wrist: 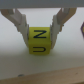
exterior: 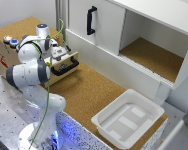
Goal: Pick up the yellow block
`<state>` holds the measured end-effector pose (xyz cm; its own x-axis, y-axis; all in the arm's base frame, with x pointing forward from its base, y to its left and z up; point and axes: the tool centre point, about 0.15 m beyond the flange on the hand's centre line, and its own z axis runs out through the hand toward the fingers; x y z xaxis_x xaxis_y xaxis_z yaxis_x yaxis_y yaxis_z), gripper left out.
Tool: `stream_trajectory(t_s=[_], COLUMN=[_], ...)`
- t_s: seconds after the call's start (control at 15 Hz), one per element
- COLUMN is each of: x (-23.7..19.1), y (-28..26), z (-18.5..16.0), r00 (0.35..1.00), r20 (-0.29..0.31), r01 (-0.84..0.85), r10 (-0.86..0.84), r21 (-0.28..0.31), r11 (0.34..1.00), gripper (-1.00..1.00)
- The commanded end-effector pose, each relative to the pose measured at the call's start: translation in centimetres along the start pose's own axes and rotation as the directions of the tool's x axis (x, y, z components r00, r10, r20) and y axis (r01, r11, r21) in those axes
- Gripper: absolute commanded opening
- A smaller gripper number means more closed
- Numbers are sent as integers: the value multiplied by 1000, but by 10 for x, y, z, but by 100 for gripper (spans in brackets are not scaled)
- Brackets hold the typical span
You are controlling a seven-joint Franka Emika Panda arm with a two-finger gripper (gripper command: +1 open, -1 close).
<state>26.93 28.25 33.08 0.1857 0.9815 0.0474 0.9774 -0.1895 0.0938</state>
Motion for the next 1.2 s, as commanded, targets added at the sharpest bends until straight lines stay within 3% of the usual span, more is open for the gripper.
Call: stream_trajectory(t_s=[0.0,0.2,0.33,0.47,0.73,1.13], x=[-33,-68,-101,-131,-207,-271], y=[31,63,84,95,112,119], z=[-77,-128,-143,-138,-112,-84], r00=[985,962,940,913,749,474], r20=[-136,-186,-171,-134,-68,48], r01=[-108,-221,-317,-401,-660,-880], r10=[104,200,294,386,659,879], r21=[-26,-101,-123,-104,7,51], r11=[994,970,940,910,751,472], gripper=[-100,-100,-100,-100,-100,-100])
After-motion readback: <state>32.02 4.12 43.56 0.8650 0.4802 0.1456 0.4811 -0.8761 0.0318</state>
